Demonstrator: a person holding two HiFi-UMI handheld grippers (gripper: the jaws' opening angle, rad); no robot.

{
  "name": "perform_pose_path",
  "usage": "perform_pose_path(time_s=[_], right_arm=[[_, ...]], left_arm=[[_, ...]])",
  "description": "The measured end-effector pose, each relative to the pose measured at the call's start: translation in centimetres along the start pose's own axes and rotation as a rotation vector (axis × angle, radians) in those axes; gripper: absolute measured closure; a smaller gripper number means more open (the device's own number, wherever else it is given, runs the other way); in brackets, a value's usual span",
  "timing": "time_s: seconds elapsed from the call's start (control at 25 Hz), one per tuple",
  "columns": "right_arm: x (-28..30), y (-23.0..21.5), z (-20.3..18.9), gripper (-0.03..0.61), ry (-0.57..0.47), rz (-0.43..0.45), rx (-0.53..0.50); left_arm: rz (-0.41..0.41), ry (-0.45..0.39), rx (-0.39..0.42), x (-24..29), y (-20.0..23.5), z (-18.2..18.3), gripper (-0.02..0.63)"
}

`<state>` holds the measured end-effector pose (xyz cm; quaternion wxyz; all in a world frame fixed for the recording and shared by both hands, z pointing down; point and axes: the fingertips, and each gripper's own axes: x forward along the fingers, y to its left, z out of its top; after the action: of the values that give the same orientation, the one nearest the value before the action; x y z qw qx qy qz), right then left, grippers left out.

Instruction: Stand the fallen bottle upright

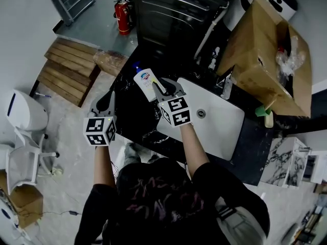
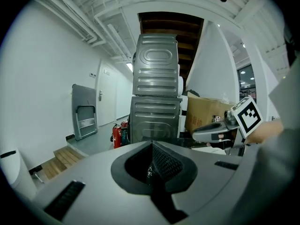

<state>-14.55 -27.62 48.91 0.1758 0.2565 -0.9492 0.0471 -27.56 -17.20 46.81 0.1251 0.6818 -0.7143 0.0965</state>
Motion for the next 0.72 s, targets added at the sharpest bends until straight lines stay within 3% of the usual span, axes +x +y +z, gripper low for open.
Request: perform_pose_path(time_s=[0.4,0.72], right_arm=[[3.3,0.9,-3.0,0.369,0.159,-0.027,-0.010],[5.0,1.1,-5.7,0.342,0.284,-0.062,-0.025]], left_arm=[[-0.133,0.033,-0.009,5.2,2.1,-0.8,0.604],[-0.218,0.089,-0.004,9.0,2.8,-2.4,0.604]])
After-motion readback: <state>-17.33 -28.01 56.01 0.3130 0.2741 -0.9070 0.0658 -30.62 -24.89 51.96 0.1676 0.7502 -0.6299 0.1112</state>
